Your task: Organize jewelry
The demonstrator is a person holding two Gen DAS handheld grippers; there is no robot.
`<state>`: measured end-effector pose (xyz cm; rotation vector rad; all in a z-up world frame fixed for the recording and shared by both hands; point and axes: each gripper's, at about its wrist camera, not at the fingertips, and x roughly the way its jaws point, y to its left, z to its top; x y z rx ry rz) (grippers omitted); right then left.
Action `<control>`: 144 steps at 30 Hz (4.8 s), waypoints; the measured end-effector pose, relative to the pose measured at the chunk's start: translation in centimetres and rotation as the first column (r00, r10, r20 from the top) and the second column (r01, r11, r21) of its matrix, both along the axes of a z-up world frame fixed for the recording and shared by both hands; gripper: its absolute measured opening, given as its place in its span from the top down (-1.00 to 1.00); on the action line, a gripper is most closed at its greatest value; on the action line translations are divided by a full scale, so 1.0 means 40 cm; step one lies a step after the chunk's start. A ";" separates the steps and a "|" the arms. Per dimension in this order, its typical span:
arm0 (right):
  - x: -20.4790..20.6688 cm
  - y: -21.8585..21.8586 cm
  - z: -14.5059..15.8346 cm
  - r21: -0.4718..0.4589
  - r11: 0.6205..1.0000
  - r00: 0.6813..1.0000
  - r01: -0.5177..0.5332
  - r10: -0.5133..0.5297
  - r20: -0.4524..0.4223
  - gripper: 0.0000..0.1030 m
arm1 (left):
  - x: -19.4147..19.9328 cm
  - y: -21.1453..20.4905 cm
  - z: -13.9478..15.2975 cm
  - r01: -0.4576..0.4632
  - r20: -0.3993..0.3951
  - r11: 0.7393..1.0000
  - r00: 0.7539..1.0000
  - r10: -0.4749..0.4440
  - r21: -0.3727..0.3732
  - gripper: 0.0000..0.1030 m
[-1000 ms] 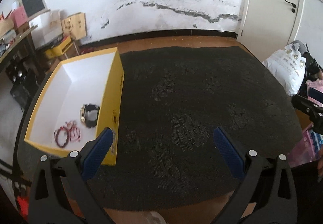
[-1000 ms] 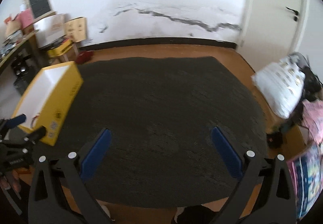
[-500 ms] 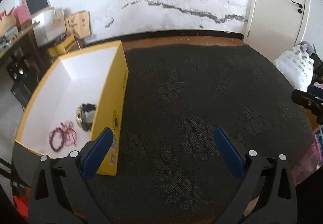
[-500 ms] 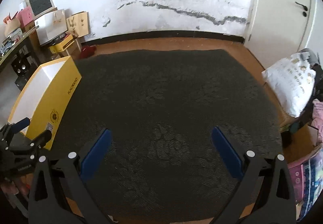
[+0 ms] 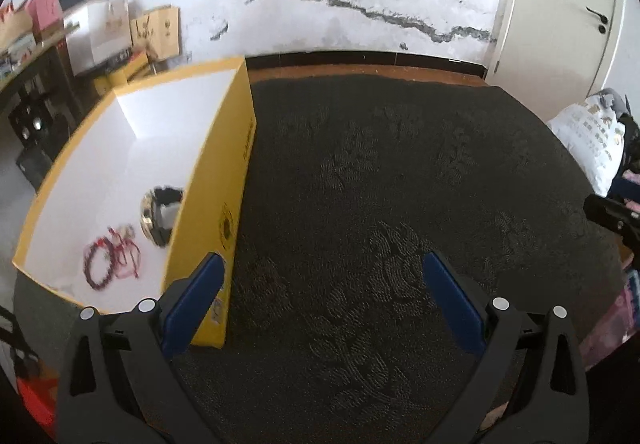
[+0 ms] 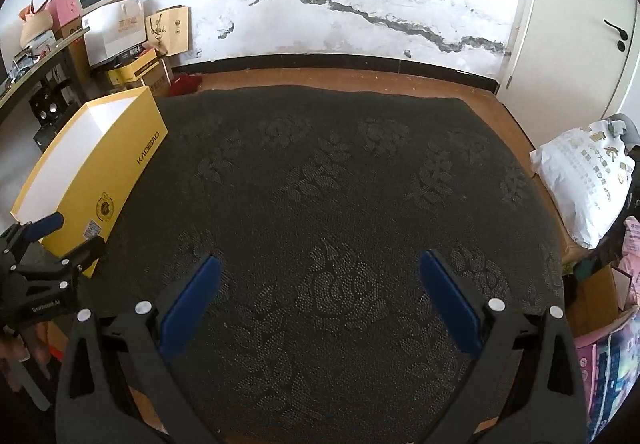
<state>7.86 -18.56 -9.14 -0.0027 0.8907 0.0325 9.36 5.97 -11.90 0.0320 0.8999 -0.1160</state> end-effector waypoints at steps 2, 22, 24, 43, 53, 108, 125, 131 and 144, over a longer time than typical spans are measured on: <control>-0.001 0.007 -0.003 0.003 1.000 1.000 -0.001 0.001 -0.003 -0.87 | 0.004 0.002 0.007 -0.009 -0.020 0.999 1.000 0.008 -0.035 -0.89; -0.023 0.023 -0.006 0.013 1.000 1.000 -0.024 0.024 -0.005 -0.87 | -0.020 -0.049 0.052 0.017 -0.027 0.998 0.999 -0.018 -0.055 -0.89; -0.025 0.026 -0.003 0.010 1.000 1.000 -0.026 0.026 -0.001 -0.87 | -0.023 -0.056 0.056 0.020 -0.027 0.998 0.999 -0.022 -0.054 -0.89; -0.032 0.016 0.006 0.025 1.000 1.000 -0.014 0.013 0.012 -0.87 | -0.022 -0.066 0.039 0.026 -0.028 0.999 0.999 -0.027 -0.034 -0.89; -0.025 0.025 0.007 0.027 0.999 1.000 -0.016 0.015 0.014 -0.87 | -0.012 -0.051 0.028 0.013 -0.032 0.999 0.999 -0.014 -0.035 -0.89; -0.024 0.024 0.006 0.024 1.000 1.000 -0.021 0.021 0.012 -0.87 | -0.008 -0.041 0.027 0.005 -0.043 1.000 0.999 -0.006 -0.019 -0.89; -0.025 0.024 0.004 0.021 1.000 1.000 -0.023 0.022 0.011 -0.87 | -0.010 -0.043 0.028 0.011 -0.036 1.000 0.999 -0.011 -0.009 -0.89; -0.025 0.024 0.005 0.021 1.000 1.000 -0.022 0.022 0.011 -0.87 | -0.011 -0.042 0.027 0.011 -0.035 1.000 0.999 -0.011 -0.007 -0.89; -0.025 0.021 0.001 0.017 1.000 1.000 -0.025 0.024 0.011 -0.87 | -0.008 -0.030 0.022 -0.003 -0.049 0.999 0.999 0.001 -0.038 -0.89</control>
